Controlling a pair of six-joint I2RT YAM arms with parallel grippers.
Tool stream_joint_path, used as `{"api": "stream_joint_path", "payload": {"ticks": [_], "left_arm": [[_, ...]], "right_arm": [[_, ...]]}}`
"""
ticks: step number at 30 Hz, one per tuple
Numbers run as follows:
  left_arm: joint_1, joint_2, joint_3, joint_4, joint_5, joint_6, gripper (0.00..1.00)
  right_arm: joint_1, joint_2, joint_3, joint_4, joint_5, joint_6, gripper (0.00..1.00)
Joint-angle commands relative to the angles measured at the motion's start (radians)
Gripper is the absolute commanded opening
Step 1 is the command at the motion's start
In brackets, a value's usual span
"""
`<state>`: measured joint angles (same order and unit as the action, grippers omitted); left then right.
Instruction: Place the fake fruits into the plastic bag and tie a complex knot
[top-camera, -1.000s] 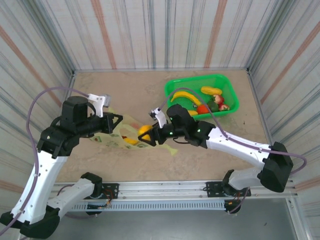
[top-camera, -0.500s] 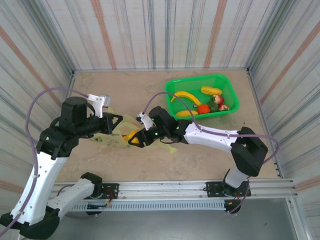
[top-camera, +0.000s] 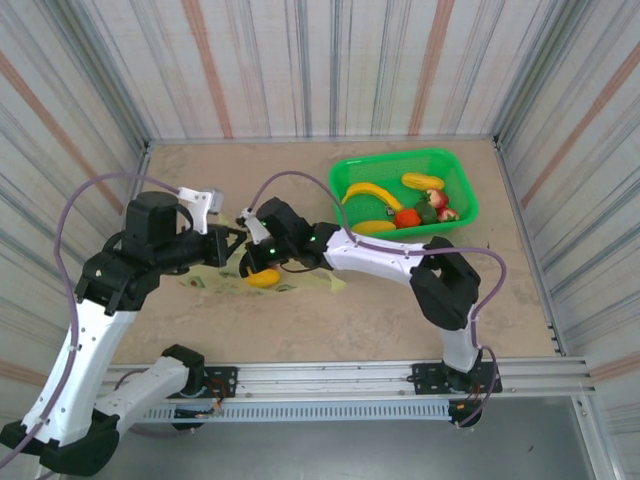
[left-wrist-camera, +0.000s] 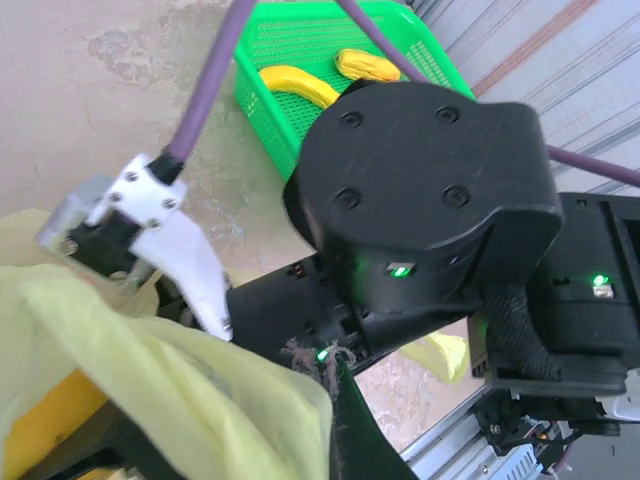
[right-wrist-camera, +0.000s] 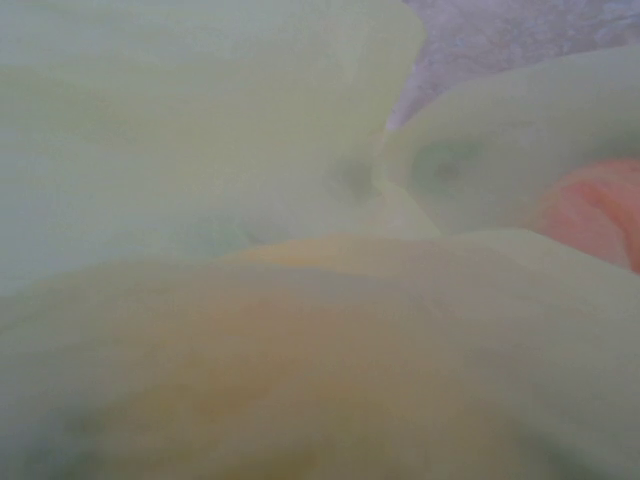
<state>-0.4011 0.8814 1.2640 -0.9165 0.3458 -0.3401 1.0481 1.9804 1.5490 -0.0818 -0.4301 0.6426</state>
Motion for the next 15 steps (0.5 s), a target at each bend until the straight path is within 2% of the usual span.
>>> {"api": "stream_joint_path", "payload": {"ticks": [1, 3, 5, 11, 15], "left_arm": [[-0.003, 0.004, 0.035, -0.001, -0.033, -0.002, 0.0], [-0.004, 0.007, 0.034, 0.002, -0.042, -0.004, 0.0], [-0.004, 0.007, 0.031, 0.001, -0.042, -0.004, 0.0], [-0.004, -0.006, 0.02, 0.002, -0.039, -0.008, 0.0], [-0.002, -0.012, 0.026, -0.006, -0.046, -0.001, 0.0]], "right_arm": [[0.027, 0.062, 0.07, -0.051, 0.043, 0.098, 0.8], [0.039, 0.079, 0.092, -0.067, 0.062, 0.097, 0.91], [0.038, 0.077, 0.087, -0.066, 0.061, 0.104, 0.94], [0.02, 0.016, 0.007, -0.027, 0.087, 0.107, 0.96], [0.006, -0.033, -0.049, 0.001, 0.087, 0.109, 0.9]]}}
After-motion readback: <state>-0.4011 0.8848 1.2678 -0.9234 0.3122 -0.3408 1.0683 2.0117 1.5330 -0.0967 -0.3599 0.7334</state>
